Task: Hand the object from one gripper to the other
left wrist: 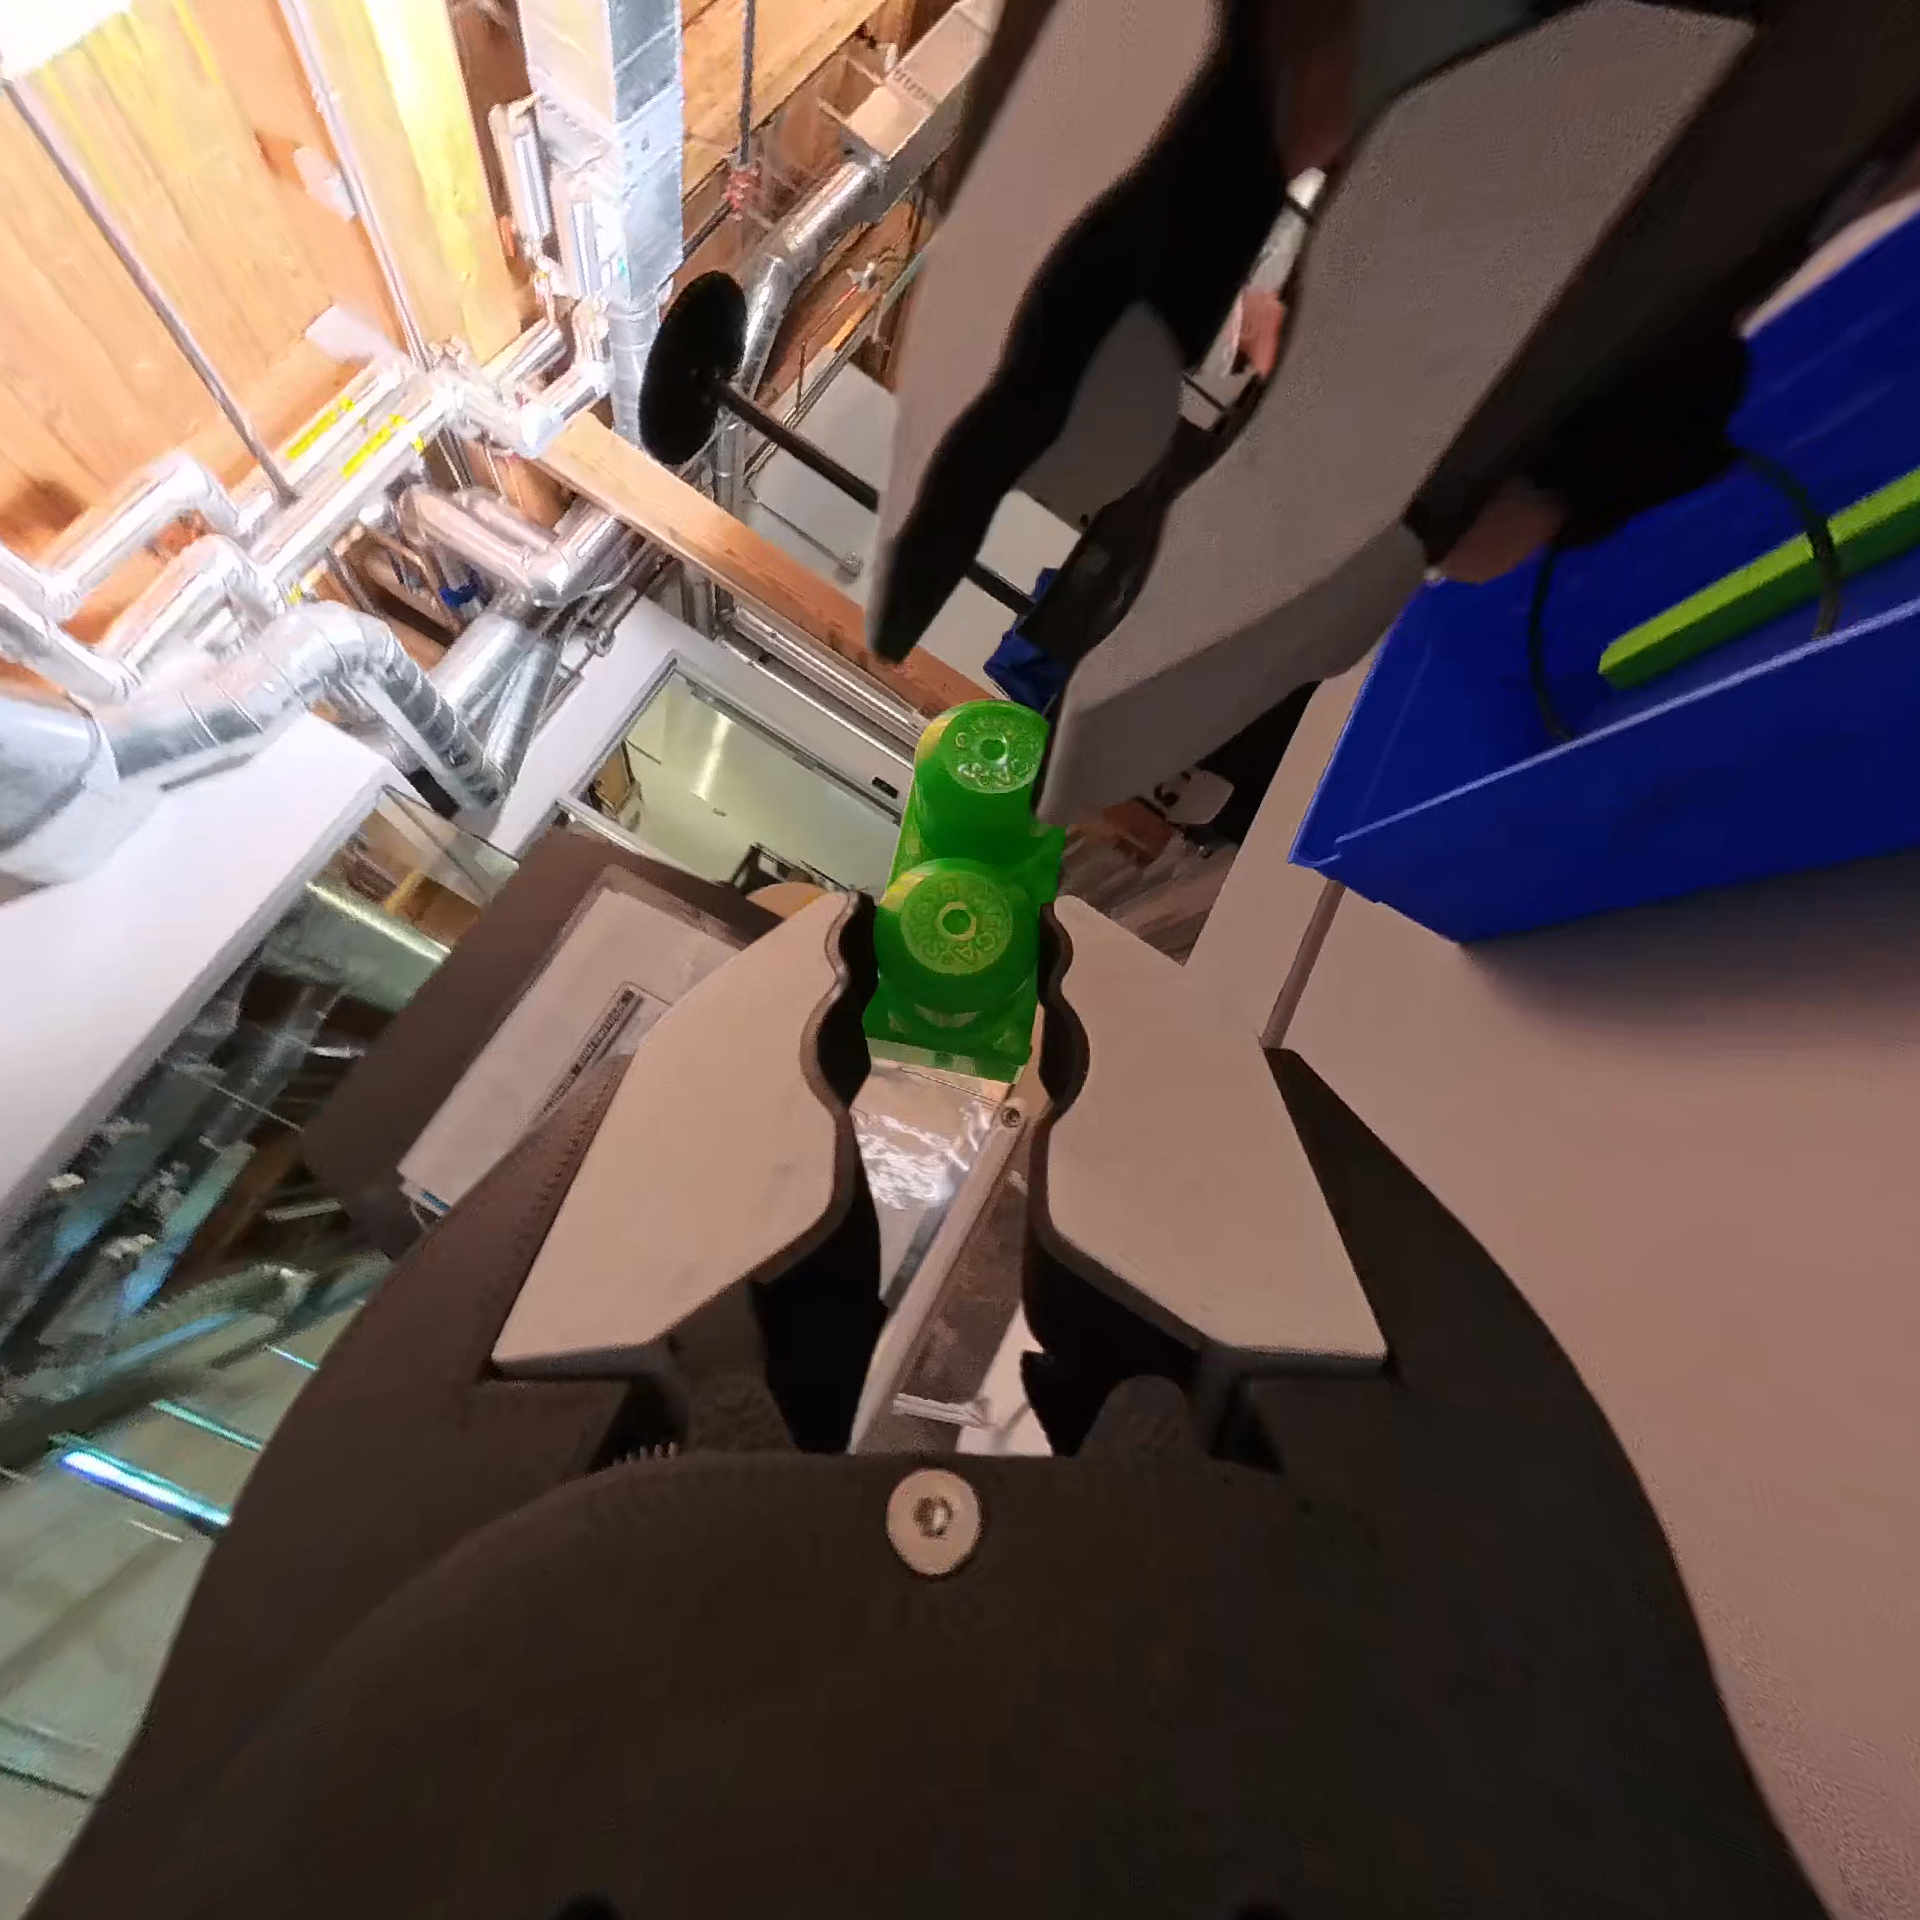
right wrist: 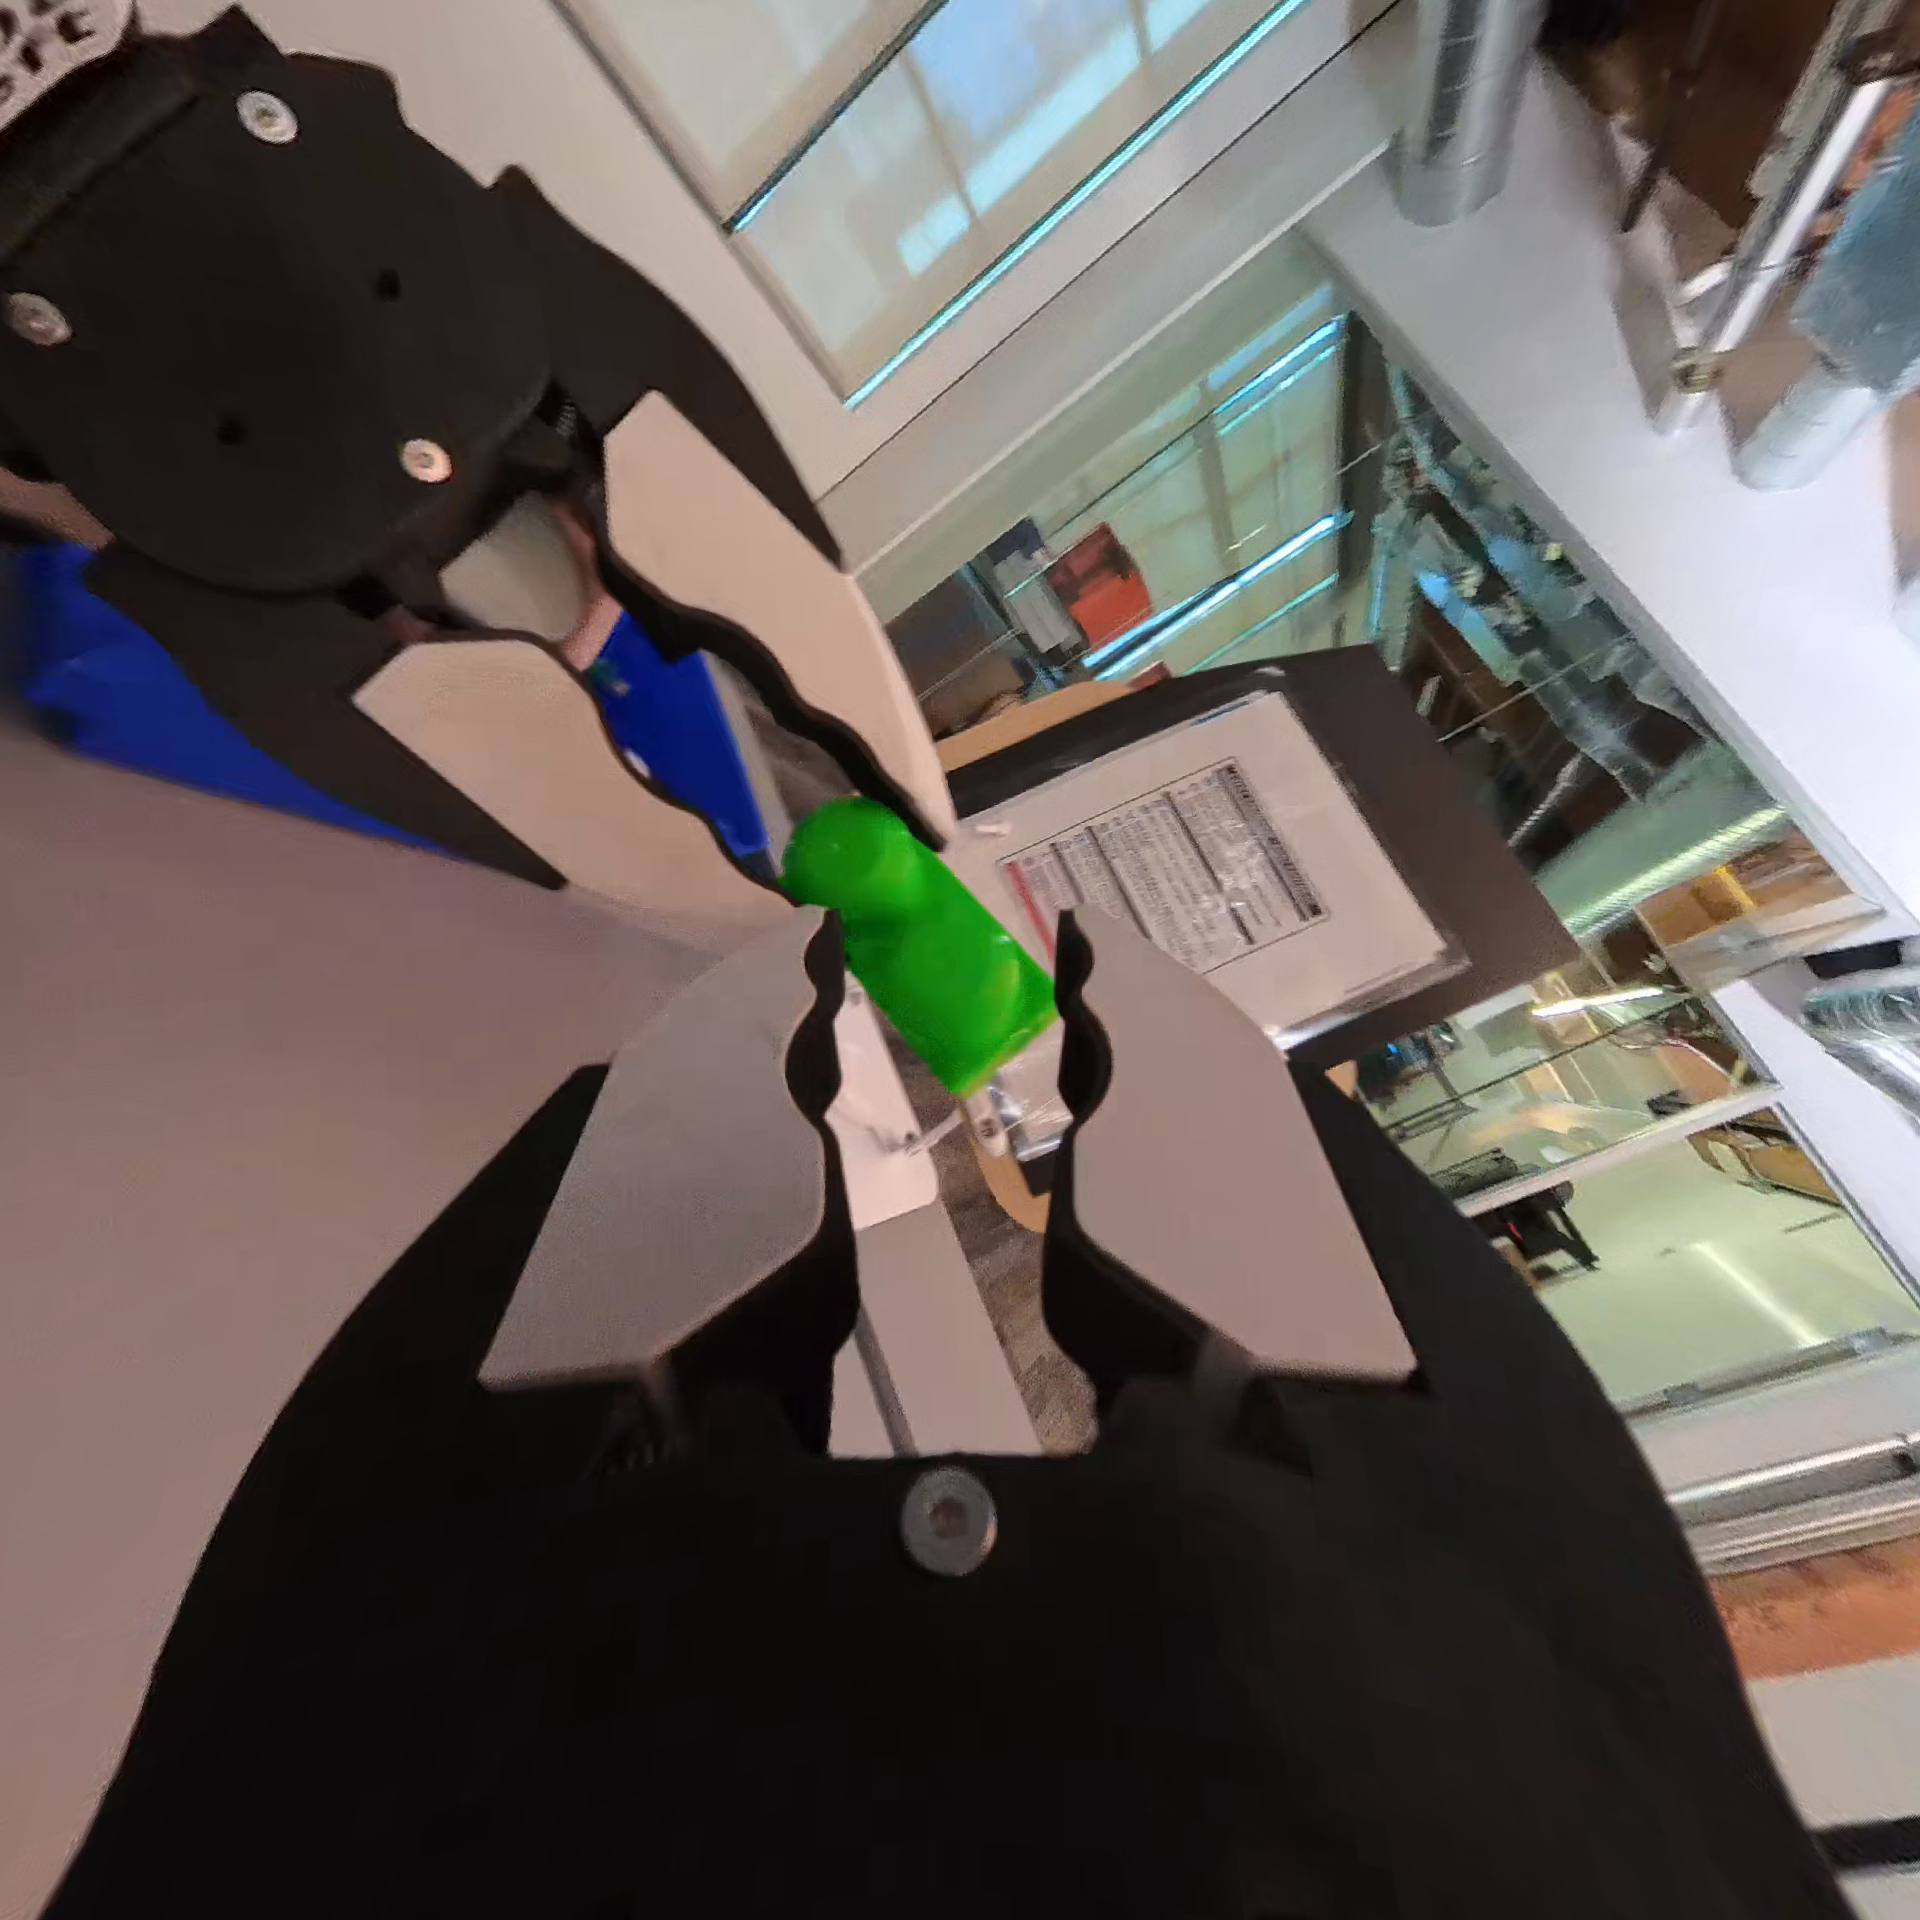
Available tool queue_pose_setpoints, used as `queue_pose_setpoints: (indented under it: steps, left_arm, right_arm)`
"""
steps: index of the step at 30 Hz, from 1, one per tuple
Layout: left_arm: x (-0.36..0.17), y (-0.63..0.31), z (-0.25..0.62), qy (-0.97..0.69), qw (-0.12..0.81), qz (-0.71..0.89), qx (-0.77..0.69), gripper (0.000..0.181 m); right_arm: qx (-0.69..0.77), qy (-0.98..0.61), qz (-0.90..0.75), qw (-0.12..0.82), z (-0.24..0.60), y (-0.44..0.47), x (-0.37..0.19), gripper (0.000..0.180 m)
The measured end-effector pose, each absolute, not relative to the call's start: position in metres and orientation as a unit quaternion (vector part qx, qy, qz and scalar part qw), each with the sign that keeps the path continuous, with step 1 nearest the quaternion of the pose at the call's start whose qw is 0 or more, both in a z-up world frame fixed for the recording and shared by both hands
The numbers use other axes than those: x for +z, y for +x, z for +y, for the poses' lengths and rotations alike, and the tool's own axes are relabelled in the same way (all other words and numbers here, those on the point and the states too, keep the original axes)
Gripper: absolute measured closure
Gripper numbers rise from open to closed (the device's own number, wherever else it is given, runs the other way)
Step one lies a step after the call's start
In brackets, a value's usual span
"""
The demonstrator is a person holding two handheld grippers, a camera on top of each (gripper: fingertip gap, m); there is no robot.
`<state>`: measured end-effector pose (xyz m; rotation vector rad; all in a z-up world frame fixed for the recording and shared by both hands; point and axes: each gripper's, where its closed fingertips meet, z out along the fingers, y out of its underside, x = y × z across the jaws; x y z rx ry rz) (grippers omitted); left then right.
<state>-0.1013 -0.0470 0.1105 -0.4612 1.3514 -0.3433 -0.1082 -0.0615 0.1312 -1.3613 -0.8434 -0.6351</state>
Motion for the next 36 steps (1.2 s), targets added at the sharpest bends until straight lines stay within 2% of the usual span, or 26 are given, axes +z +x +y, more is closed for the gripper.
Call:
queue_pose_setpoints:
  steps: [1,5,8,15,19,22,24,27,30,33,36]
  left_arm:
    - [0.107,-0.100,-0.049,-0.201,0.743,0.622,-0.144,0.152]
    - [0.093,-0.093,-0.058,-0.178,0.732,0.648,-0.113,0.152]
    - [0.086,-0.091,-0.059,-0.173,0.725,0.659,-0.100,0.152]
    - [0.081,-0.091,-0.061,-0.178,0.703,0.679,-0.110,0.152]
    - [0.093,-0.094,-0.060,-0.214,0.709,0.651,-0.167,0.151]
    - [0.113,-0.100,-0.057,-0.252,0.710,0.612,-0.239,0.134]
    - [0.125,-0.106,-0.054,-0.279,0.700,0.586,-0.297,0.128]
    - [0.136,-0.112,-0.047,-0.310,0.674,0.560,-0.368,0.130]
    - [0.137,-0.114,-0.038,-0.331,0.660,0.551,-0.388,0.131]
    - [0.136,-0.113,-0.032,-0.338,0.664,0.553,-0.373,0.132]
    - [0.133,-0.112,-0.032,-0.339,0.665,0.561,-0.356,0.133]
  right_arm:
    - [-0.280,-0.611,-0.386,0.632,-0.062,-0.110,0.124,0.140]
    - [-0.389,-0.633,-0.423,0.519,-0.059,-0.089,0.100,0.147]
    - [-0.421,-0.628,-0.436,0.488,-0.056,-0.084,0.092,0.149]
    - [-0.403,-0.645,-0.437,0.480,-0.053,-0.086,0.085,0.150]
    - [-0.393,-0.650,-0.411,0.504,-0.054,-0.083,0.095,0.151]
    - [-0.395,-0.644,-0.370,0.541,-0.059,-0.072,0.114,0.151]
    - [-0.347,-0.630,-0.325,0.614,-0.064,-0.070,0.135,0.151]
    - [-0.214,-0.597,-0.214,0.743,-0.079,-0.053,0.173,0.151]
    - [-0.038,-0.573,-0.099,0.813,-0.101,-0.014,0.194,0.152]
    - [0.126,-0.568,-0.012,0.813,-0.119,0.034,0.193,0.152]
    - [0.116,-0.658,0.047,0.743,-0.126,0.089,0.149,0.151]
